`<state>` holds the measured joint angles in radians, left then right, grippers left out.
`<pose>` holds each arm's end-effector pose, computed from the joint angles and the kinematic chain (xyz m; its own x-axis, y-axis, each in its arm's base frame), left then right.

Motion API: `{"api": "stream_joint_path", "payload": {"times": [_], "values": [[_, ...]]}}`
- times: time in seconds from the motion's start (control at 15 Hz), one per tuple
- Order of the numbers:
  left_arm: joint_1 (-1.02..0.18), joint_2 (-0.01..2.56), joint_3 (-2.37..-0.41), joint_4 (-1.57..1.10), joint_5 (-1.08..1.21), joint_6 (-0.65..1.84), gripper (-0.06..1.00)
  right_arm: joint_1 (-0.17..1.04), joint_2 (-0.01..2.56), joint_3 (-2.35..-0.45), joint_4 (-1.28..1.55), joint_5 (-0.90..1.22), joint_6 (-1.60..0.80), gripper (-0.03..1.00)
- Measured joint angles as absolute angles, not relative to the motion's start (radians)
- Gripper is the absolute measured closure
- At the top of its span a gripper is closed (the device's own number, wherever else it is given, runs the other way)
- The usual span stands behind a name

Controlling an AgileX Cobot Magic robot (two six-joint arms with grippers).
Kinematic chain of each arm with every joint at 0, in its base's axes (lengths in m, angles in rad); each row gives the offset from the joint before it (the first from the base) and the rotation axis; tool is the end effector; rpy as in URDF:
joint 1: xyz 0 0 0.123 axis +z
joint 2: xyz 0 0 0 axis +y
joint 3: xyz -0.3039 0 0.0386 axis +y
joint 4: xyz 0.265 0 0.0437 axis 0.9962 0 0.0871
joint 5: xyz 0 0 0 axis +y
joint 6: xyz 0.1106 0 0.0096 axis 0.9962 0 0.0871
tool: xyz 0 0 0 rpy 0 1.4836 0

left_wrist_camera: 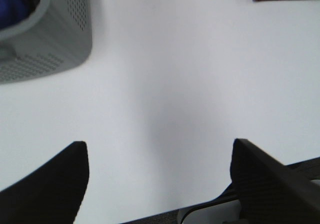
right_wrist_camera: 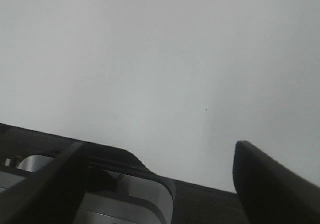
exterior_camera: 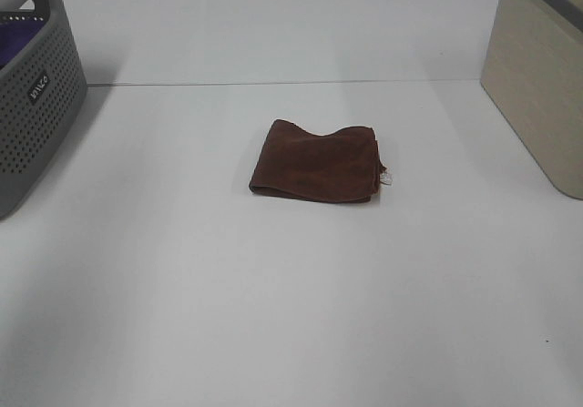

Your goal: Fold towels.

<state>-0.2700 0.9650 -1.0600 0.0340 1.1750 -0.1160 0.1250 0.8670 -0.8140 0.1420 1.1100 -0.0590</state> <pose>0.1734 -0.0444 0.3705 -0.8285 0.1228 -0.5463 0.1659 0.9857 -0.0300 0.1494 0.0330 0.3125 -0.8720 -0.1051 -0.4781 -0.1800 0.9771 0.1134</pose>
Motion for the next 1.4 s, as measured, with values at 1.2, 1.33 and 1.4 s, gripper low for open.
{"api": "stream_joint_path", "payload": {"times": [1.2,1.33,1.4], "values": [[-0.27,0.229,-0.505,-0.032,1.049,0.031,0.22,0.125,0.234,-0.512,0.149,1.07,-0.134,0.2],[-0.27,0.229,-0.505,-0.034,1.049,0.033,0.22,0.125,0.234,-0.512,0.15,1.07,-0.134,0.2],[-0.27,0.229,-0.505,-0.034,1.049,0.033,0.22,0.125,0.234,-0.512,0.15,1.07,-0.134,0.2]]}}
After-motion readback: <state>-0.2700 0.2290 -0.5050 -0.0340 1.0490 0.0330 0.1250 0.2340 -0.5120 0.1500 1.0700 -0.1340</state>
